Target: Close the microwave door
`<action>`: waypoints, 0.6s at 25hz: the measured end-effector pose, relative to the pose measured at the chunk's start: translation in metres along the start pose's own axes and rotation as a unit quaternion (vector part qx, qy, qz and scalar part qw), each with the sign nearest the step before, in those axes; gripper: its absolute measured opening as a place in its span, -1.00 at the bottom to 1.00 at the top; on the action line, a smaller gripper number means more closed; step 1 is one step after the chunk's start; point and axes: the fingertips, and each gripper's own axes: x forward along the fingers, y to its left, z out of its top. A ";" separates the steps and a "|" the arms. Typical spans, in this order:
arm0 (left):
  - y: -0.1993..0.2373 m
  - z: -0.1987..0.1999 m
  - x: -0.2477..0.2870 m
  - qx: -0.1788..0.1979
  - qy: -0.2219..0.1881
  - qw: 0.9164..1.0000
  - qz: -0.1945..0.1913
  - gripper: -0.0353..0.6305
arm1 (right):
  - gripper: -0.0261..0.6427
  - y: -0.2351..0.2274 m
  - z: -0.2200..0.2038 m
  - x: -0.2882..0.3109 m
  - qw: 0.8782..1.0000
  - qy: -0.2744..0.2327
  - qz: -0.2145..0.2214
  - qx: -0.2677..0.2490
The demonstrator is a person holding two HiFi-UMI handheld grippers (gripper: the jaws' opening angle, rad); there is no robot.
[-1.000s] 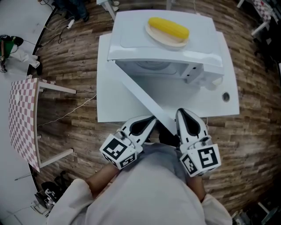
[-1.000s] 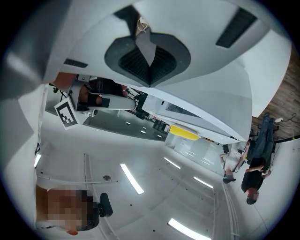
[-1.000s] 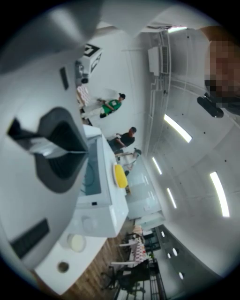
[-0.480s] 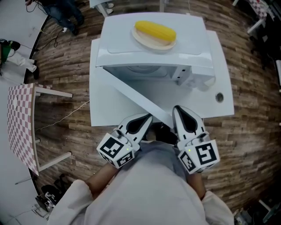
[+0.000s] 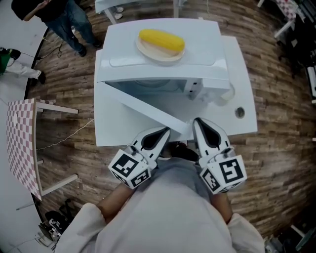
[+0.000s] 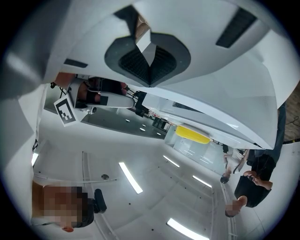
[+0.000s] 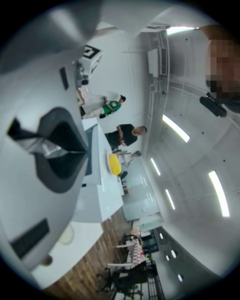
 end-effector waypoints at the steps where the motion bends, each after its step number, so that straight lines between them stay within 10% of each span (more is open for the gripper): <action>1: -0.001 0.000 0.003 -0.002 -0.001 1.000 0.002 -0.84 | -0.85 -0.003 0.001 -0.001 1.000 0.000 0.001 0.000; 15: -0.009 -0.001 0.042 -0.002 -0.033 0.999 0.042 -0.84 | -0.85 -0.035 0.005 -0.010 0.999 0.000 0.039 -0.008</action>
